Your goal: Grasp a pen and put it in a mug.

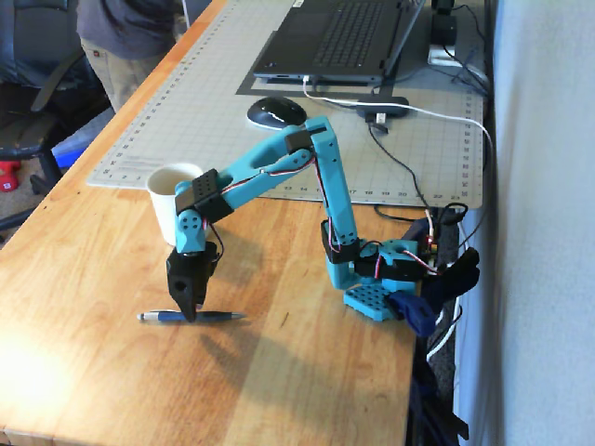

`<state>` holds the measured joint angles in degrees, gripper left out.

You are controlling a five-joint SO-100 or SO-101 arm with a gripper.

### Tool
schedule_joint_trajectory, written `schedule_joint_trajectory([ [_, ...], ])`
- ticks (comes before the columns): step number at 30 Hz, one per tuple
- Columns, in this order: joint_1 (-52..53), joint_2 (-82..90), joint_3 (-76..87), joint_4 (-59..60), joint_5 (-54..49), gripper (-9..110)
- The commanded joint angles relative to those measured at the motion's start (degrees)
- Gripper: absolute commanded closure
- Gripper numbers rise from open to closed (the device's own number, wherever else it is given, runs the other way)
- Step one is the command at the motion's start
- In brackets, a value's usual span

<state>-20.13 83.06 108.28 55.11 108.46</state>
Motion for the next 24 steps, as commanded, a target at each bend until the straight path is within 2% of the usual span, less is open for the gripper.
schedule_joint_trajectory([
  [1,0.44,3.78,-2.02,0.18,0.35,90],
  [20,2.46,-3.25,-2.72,0.18,0.35,91],
  [24,2.46,-3.34,-2.9,0.18,0.35,95],
])
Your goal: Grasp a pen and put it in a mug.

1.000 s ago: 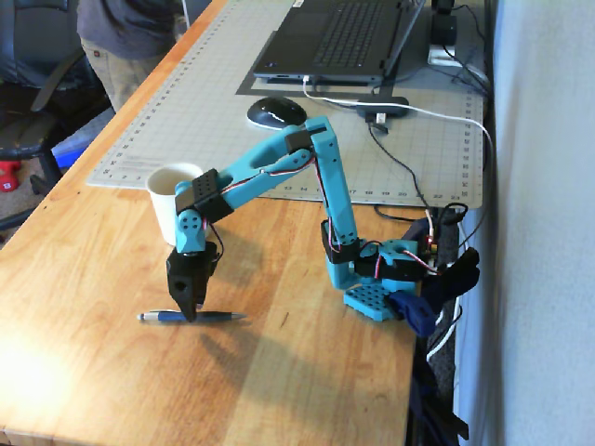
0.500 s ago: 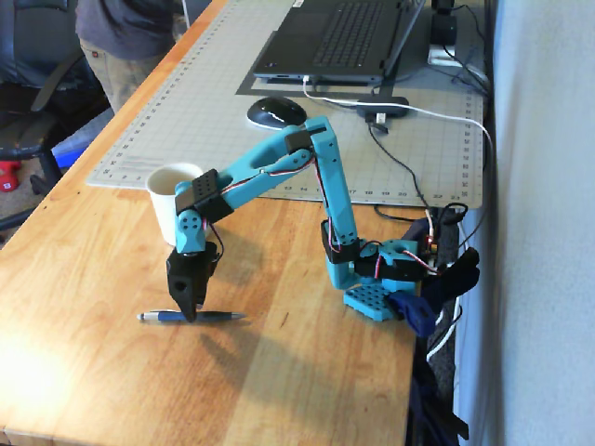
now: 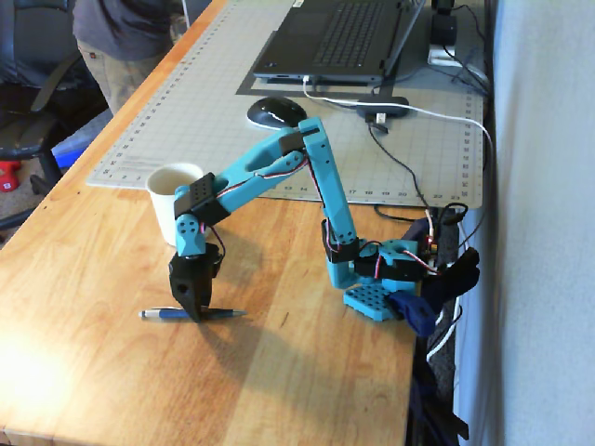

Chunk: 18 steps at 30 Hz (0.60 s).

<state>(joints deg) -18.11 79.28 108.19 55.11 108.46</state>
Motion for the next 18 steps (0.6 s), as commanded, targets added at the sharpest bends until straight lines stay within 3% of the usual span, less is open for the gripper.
schedule_joint_trajectory([
  [1,0.44,0.44,-2.81,0.18,0.35,97],
  [18,0.35,5.71,-2.29,-0.62,0.35,100],
])
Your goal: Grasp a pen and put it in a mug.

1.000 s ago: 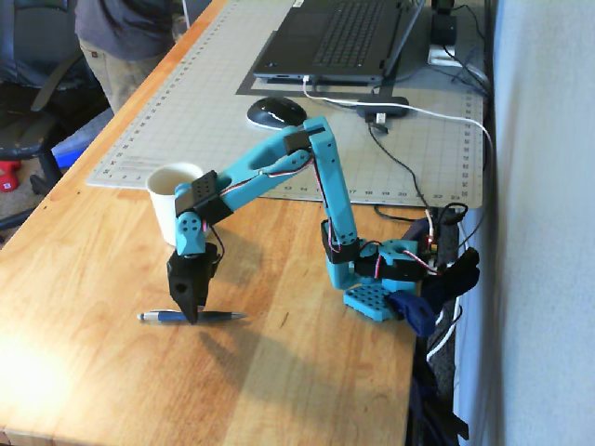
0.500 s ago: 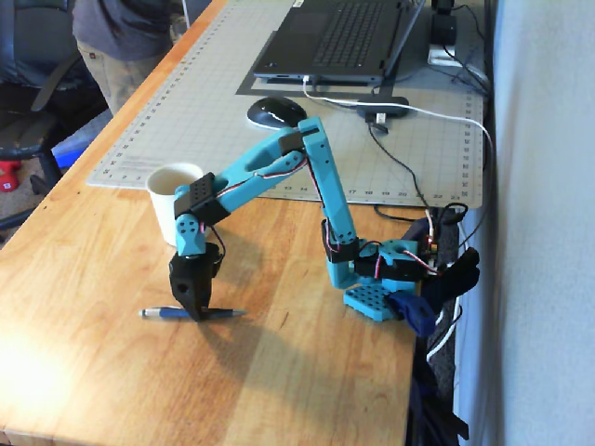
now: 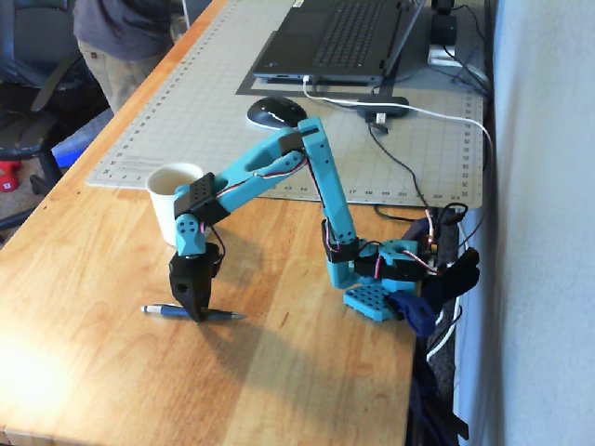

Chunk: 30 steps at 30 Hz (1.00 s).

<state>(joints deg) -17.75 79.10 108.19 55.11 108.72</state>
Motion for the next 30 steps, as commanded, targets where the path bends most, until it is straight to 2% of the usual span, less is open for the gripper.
schedule_joint_trajectory([
  [1,0.09,8.26,-2.2,-0.62,0.09,100],
  [12,1.14,31.2,-2.11,-0.7,-0.44,100],
  [15,1.05,37.09,-2.81,-0.79,-4.39,100],
  [19,1.49,42.63,-2.9,-2.46,-14.94,100],
  [24,1.67,43.15,-1.67,-14.41,-27.25,100],
  [30,6.24,39.11,-1.23,-36.56,-29.79,100],
])
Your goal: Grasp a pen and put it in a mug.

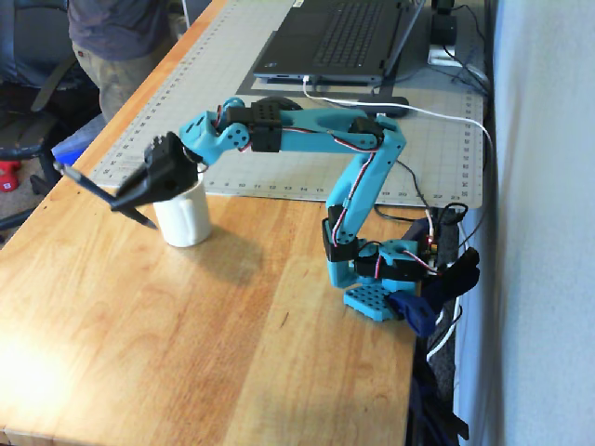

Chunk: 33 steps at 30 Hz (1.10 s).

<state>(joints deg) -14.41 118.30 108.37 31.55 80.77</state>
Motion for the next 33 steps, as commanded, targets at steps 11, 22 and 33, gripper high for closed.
schedule_joint_trajectory([
  [11,17.23,-9.14,-1.32,-39.81,-2.11,100],
  [22,31.03,-12.39,6.68,-48.96,-2.11,100],
  [33,36.65,-4.22,20.74,-48.96,-2.11,100],
])
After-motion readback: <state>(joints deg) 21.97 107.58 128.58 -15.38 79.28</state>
